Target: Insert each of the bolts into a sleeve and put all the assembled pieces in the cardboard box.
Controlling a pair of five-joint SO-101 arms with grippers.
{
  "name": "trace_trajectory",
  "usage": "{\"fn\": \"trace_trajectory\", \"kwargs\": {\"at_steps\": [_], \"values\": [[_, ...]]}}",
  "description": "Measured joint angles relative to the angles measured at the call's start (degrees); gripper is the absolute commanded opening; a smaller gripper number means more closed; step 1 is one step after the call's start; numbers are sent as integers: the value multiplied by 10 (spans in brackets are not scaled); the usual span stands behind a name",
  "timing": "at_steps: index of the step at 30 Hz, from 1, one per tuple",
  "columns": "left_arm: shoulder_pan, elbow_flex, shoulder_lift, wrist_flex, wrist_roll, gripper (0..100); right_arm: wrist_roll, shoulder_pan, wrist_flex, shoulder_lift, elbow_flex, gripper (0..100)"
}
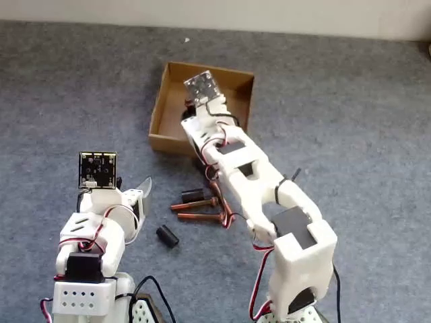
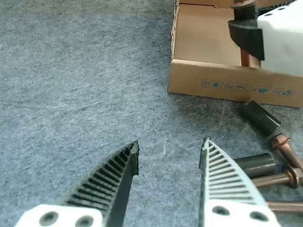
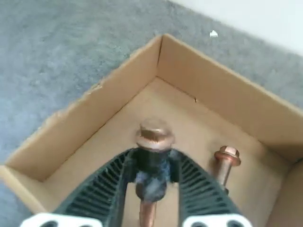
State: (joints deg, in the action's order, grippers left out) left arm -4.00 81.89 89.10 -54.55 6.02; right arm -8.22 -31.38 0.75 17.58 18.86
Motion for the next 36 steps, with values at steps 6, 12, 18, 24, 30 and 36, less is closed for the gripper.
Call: {"fn": "trace_trajectory", "kwargs": {"at_steps": [6, 12, 18, 24, 30, 36], "values": [[-36, 0, 0, 8, 0, 223, 61, 2, 192, -64, -62, 146], [-120, 0, 0, 43, 0, 223, 65, -3, 407, -178, -77, 146], [-178, 0, 0, 62, 42, 223, 65, -70, 574, -261, -74, 146], [-194, 0, 0, 72, 59, 223, 65, -171, 605, -268, 8, 146], [-195, 0, 0, 72, 59, 223, 65, -251, 603, -268, 55, 146], [-195, 0, 0, 72, 59, 223, 67, -288, 543, -230, 97, 146]]}}
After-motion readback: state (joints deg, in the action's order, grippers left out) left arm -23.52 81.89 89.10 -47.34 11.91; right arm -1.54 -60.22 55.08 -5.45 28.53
